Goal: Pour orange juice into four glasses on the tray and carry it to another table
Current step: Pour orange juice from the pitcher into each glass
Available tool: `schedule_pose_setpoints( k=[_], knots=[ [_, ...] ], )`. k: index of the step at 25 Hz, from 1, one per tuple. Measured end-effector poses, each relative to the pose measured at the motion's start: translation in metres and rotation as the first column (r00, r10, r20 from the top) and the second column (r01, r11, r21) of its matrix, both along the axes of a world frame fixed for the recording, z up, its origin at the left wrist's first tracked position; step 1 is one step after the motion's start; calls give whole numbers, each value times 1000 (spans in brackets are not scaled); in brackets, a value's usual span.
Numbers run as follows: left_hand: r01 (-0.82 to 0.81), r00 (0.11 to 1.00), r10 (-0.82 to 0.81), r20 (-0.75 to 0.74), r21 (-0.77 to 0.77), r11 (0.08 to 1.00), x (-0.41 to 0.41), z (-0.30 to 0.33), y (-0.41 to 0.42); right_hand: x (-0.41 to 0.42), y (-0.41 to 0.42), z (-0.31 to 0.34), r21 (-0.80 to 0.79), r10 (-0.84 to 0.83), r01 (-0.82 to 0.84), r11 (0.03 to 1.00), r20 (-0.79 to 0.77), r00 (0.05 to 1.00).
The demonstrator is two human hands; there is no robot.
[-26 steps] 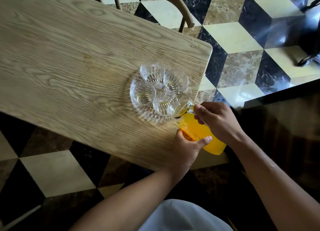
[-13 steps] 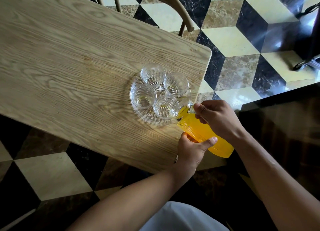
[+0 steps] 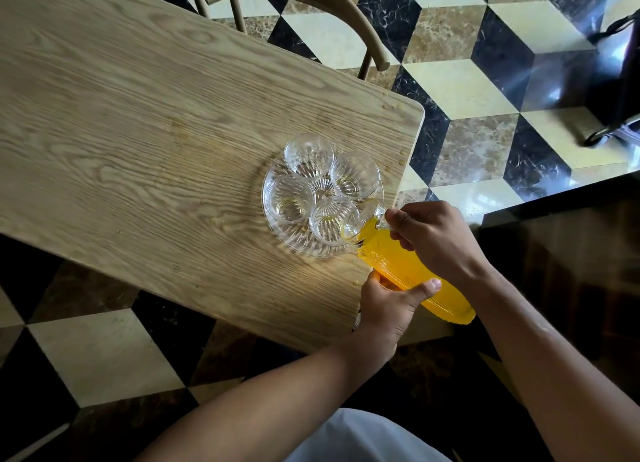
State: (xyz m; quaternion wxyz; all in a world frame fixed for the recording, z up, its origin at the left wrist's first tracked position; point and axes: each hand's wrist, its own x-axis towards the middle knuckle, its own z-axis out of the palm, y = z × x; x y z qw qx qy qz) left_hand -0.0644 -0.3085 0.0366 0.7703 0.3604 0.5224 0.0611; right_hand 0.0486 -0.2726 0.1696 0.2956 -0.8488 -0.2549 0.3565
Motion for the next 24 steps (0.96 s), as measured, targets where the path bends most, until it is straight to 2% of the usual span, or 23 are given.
schedule_pose_setpoints(
  k=[8, 17, 24],
  knots=[
    [-41, 999, 40, 22, 41, 998, 4, 1, -5, -1, 5, 2, -17, 10, -10, 1000, 17, 1000],
    [-10, 999, 10, 31, 17, 1000, 2, 6, -5, -4, 9, 8, -53, 23, -21, 998, 28, 999],
    [5, 1000, -4, -18, 19, 1000, 1, 12, -6, -6, 9, 11, -59, 20, -19, 998, 22, 1000]
  ],
)
